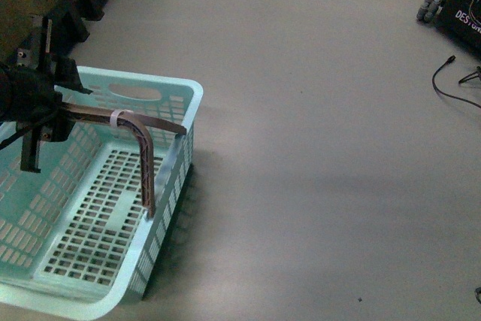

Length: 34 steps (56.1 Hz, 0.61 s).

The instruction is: Pick lemon and mango into basket

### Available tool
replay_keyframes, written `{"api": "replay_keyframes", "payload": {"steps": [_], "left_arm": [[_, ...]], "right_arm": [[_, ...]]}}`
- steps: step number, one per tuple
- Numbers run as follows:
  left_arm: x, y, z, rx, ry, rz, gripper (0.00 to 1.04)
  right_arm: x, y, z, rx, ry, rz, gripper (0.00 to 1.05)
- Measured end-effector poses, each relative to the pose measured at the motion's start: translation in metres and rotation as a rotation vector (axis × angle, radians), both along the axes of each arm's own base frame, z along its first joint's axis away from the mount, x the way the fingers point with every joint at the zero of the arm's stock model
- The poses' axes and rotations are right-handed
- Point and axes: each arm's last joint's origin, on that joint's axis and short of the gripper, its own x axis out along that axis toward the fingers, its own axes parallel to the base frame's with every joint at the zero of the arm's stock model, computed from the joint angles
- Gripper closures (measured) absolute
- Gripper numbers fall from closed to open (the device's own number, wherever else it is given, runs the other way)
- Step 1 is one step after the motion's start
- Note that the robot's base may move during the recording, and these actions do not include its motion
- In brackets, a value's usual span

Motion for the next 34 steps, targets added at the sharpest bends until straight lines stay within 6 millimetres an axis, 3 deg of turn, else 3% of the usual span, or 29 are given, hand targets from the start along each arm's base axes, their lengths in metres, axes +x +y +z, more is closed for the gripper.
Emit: {"api": "replay_keyframes", "payload": {"steps": [12,30,34], "left_arm": [[-0.031,0.01,0.048,-0.024,-0.038,0.024,0.76],[-0.105,0.019,0.164,-0.045,-0.192,0.04,0.76],[-0.118,0.019,0.181,-0.057,-0.224,0.039,0.76]], "right_arm": [[0.0,0.0,0.0,0.0,0.0,0.0,0.09],[0.0,0.0,0.0,0.0,0.0,0.0,0.09],[0.0,0.0,0.0,0.0,0.0,0.0,0.09]]}}
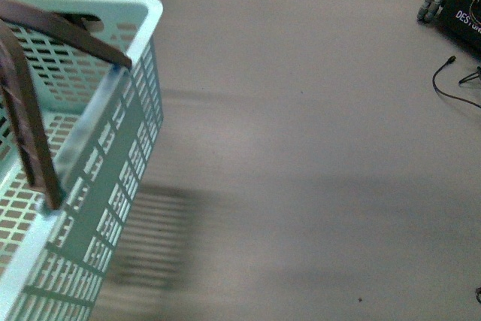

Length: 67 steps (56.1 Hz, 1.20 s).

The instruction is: Pick lemon and mango into basket

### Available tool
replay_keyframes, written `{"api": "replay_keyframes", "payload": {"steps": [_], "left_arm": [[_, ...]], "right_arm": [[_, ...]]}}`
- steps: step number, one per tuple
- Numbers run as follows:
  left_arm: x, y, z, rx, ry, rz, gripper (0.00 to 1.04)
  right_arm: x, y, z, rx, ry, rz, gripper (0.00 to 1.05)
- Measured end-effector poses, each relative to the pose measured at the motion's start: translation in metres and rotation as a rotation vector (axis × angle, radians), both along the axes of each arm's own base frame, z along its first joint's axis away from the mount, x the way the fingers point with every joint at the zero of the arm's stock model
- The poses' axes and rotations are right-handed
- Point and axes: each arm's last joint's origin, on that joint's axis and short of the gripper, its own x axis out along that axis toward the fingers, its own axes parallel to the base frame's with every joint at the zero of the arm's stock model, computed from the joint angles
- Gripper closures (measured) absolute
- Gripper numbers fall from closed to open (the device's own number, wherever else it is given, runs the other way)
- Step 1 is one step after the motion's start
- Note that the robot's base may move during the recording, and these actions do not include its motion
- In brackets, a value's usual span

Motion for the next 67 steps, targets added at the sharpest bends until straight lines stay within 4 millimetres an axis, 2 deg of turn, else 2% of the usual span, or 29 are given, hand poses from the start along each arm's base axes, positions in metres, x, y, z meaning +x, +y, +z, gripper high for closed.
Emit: {"api": "replay_keyframes", "payload": {"steps": [4,10,24,30,67], "left_arm": [[-0.019,0.0,0.026,-0.012,-0.049,0.002,0.76],[-0.038,0.001,0.053,-0.013,-0.096,0.007,0.76],[-0.072,-0.002,0.105,-0.004,-0.225,-0.004,0.76],[-0.076,-0.002,0.111,-0.004,-0.248,-0.006,0.76],[-0.074,-0.002,0.109,-0.003,-0.232,-0.007,0.76]], "right_arm": [[0.0,0.0,0.0,0.0,0.0,0.0,0.09],[0.0,0.0,0.0,0.0,0.0,0.0,0.09],[0.0,0.0,0.0,0.0,0.0,0.0,0.09],[0.0,0.0,0.0,0.0,0.0,0.0,0.09],[0.0,0.0,0.0,0.0,0.0,0.0,0.09]]}}
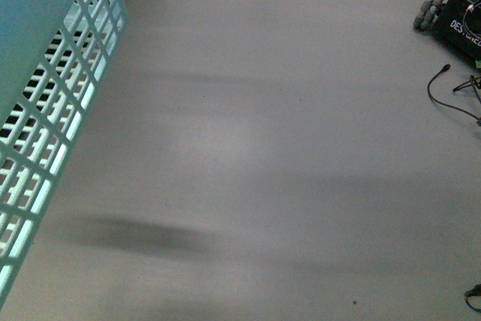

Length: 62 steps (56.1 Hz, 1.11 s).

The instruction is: Pick lemon and mango into basket

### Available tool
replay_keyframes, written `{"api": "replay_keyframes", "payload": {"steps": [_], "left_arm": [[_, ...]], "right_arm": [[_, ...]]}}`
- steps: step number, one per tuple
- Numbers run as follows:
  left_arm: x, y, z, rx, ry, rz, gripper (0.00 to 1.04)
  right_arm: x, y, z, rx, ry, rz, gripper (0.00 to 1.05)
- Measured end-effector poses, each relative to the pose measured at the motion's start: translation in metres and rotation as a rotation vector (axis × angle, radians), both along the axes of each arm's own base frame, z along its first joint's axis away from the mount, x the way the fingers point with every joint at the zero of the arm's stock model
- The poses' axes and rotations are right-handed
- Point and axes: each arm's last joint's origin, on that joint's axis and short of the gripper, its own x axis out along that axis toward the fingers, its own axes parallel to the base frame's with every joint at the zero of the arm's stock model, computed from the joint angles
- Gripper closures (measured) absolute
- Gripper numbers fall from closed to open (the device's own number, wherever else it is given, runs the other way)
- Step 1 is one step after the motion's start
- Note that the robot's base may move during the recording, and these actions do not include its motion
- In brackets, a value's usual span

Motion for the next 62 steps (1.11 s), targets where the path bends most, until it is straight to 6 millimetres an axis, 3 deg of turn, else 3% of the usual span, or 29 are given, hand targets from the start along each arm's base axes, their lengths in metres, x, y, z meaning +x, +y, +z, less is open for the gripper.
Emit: {"api": "replay_keyframes", "payload": {"steps": [62], "left_arm": [[-0.0001,-0.0001,0.0001,0.004,-0.001,-0.002,0.76]], "right_arm": [[0.0,0.0,0.0,0.0,0.0,0.0,0.09]]}}
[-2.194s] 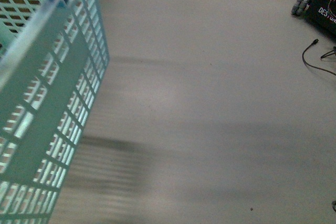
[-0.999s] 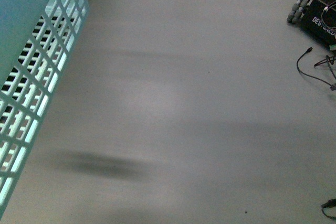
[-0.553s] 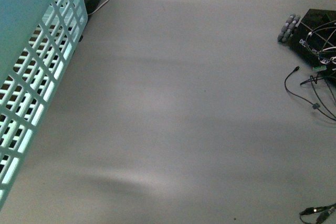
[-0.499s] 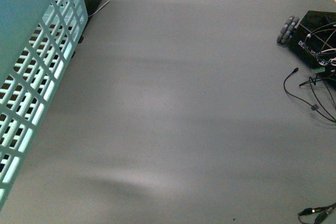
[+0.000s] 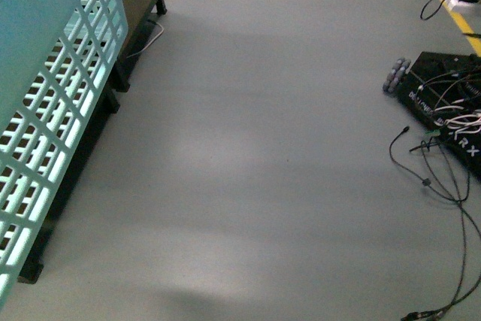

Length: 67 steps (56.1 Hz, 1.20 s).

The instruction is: Pick lemon and mango into basket

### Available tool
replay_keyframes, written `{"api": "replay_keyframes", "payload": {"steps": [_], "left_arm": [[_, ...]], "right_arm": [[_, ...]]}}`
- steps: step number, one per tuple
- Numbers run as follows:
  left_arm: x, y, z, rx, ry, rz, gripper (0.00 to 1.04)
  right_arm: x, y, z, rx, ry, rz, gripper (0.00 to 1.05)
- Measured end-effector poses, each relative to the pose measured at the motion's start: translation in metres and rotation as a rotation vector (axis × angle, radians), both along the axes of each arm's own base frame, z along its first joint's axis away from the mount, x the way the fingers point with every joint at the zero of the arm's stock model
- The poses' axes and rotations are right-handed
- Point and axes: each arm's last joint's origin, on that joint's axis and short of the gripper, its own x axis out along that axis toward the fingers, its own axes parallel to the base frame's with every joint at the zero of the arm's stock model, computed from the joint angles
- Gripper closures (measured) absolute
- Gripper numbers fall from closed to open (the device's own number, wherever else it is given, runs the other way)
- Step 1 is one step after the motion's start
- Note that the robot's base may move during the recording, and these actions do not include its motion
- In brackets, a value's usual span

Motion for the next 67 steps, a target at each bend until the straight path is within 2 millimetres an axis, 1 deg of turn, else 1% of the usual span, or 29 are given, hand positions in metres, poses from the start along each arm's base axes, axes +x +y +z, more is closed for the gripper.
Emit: {"api": "replay_keyframes", "payload": {"steps": [67], "left_arm": [[0.0,0.0,0.0003,0.001,-0.001,0.0,0.76]], "right_arm": [[0.0,0.0,0.0,0.0,0.0,0.0,0.09]]}}
